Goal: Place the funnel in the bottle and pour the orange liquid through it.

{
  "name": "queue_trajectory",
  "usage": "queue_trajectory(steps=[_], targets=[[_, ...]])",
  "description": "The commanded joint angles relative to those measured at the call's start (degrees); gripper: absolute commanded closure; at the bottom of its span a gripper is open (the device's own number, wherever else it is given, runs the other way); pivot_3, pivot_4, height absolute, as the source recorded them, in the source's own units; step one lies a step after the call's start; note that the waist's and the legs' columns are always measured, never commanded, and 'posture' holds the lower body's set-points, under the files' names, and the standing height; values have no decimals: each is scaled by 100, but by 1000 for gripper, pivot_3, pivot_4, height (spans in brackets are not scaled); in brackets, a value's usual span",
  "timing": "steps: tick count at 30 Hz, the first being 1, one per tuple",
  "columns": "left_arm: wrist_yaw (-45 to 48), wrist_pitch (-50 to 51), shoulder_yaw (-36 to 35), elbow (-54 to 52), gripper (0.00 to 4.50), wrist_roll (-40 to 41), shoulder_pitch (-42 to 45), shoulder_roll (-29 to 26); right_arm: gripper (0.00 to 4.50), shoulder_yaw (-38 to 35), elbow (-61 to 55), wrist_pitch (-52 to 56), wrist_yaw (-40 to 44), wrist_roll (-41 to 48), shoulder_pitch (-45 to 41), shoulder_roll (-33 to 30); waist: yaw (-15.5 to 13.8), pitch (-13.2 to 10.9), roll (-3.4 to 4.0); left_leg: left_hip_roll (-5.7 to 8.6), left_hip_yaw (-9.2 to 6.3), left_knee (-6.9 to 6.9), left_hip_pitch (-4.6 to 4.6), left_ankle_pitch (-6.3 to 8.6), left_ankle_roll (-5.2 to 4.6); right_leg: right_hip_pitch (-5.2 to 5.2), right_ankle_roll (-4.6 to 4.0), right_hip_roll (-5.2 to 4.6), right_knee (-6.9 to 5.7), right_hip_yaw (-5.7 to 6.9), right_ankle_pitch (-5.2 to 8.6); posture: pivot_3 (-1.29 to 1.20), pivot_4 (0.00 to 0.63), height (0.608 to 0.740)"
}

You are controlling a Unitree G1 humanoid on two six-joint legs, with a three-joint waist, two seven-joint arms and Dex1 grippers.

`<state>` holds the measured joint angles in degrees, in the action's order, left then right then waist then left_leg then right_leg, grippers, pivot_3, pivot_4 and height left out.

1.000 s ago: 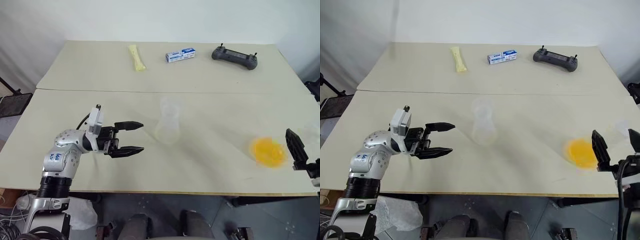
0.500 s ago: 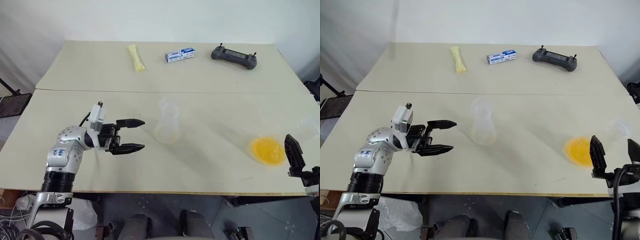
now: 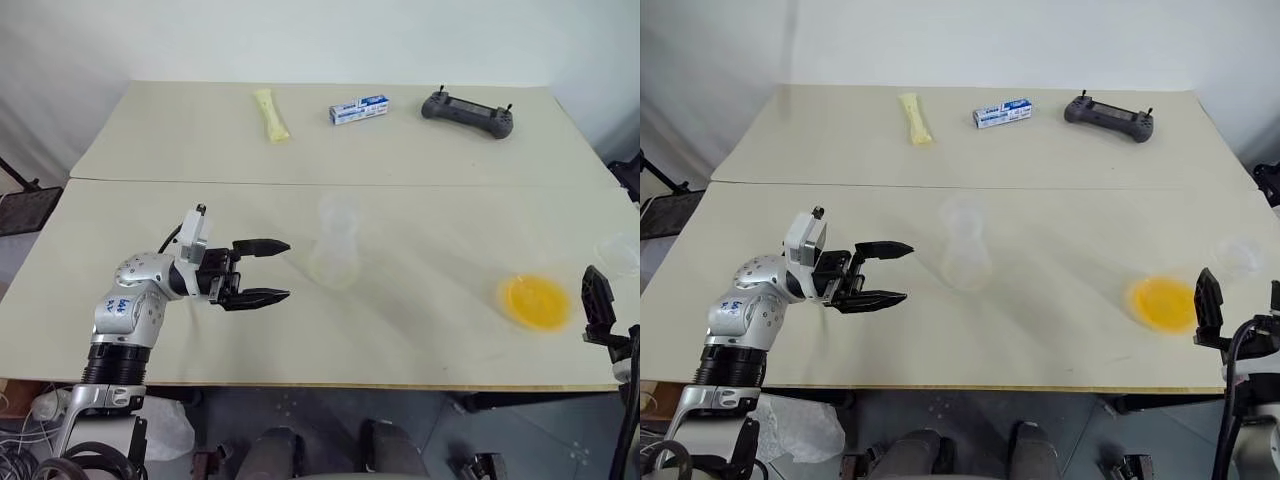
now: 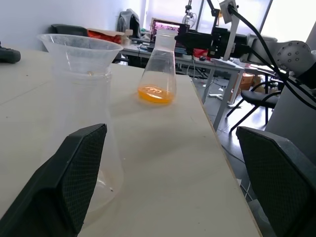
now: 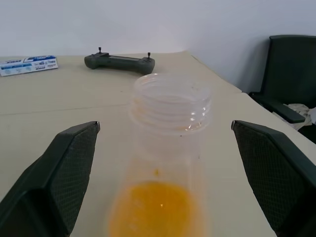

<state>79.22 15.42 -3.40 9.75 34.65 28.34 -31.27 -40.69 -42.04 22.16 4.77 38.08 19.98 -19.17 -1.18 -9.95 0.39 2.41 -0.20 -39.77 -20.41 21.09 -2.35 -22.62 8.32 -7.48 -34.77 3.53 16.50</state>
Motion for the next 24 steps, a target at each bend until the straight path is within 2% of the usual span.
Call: queue_trajectory(steps=[1, 24], targets=[[-44, -40, -89, -201, 47, 37, -68, 5, 0, -32, 51, -203, 54, -102, -77, -61, -1, 0, 0, 0, 0, 0, 0, 0, 0, 0, 0, 0, 0, 0, 0, 0, 150, 740], [-195, -30, -215, -551, 47, 114, -367, -85, 0, 191, 1736, -357, 528, -602, -1325, -482, 14, -3, 5, 0, 1, 9, 0, 0, 0, 0, 0, -2, 10, 2, 0, 0, 150, 740]])
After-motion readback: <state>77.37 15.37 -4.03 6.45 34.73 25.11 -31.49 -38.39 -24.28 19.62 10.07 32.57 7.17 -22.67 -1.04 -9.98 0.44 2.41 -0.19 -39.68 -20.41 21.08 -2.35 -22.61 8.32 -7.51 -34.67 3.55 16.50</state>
